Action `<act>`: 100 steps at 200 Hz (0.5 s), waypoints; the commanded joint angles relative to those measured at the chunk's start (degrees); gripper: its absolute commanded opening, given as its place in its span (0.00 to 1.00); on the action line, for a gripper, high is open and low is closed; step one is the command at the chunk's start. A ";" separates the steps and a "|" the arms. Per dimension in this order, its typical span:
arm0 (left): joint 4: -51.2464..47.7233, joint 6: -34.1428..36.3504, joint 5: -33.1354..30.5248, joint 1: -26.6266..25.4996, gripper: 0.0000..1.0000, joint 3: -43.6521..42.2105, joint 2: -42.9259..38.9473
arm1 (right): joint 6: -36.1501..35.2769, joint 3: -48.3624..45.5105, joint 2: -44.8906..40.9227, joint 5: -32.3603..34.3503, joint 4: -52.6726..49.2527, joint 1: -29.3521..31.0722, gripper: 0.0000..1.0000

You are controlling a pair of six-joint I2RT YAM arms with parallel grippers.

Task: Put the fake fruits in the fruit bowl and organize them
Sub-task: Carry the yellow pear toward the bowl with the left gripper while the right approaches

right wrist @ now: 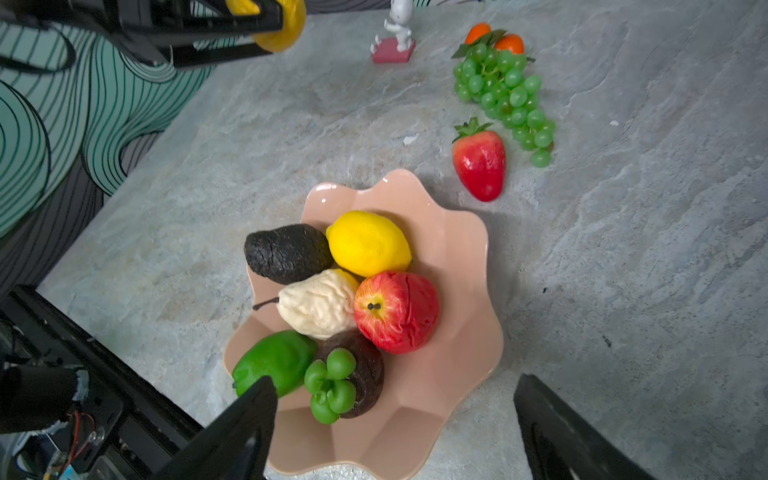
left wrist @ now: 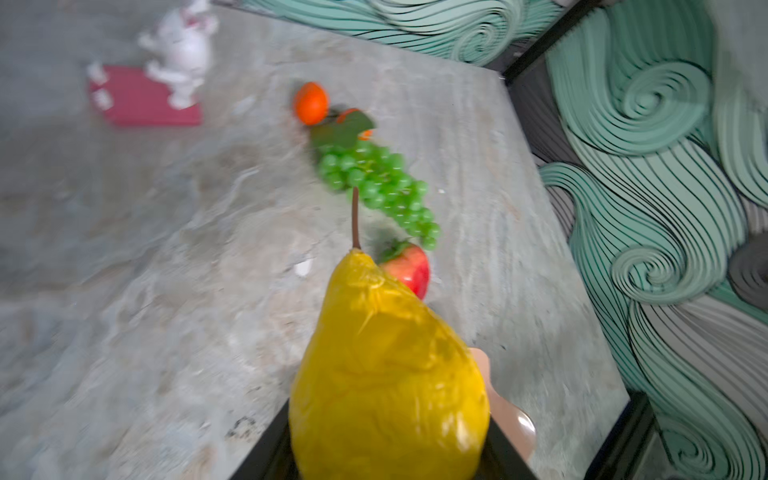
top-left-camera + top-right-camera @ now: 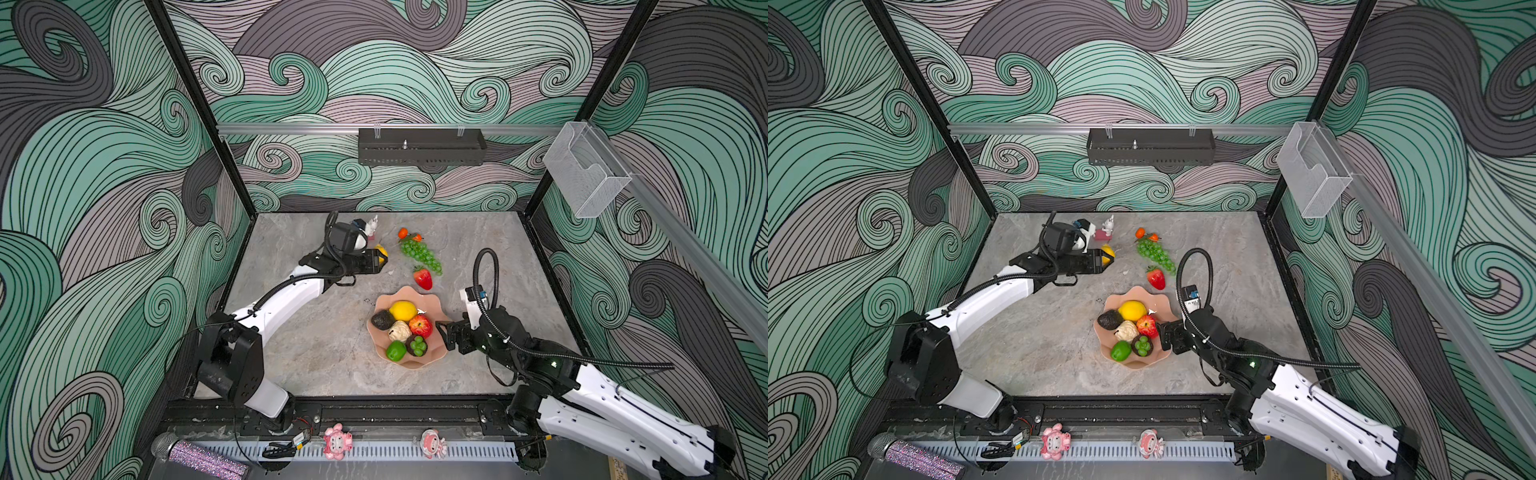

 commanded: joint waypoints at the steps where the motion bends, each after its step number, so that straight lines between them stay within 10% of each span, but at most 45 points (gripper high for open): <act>1: 6.12 9.12 2.02 -5.04 0.52 -3.72 -3.18 | 2.36 2.79 -2.15 1.89 -1.46 -0.82 0.90; 100: 24.71 27.64 -5.32 -19.81 0.51 -19.65 -10.61 | 6.76 5.01 1.44 -7.82 4.84 -1.34 0.91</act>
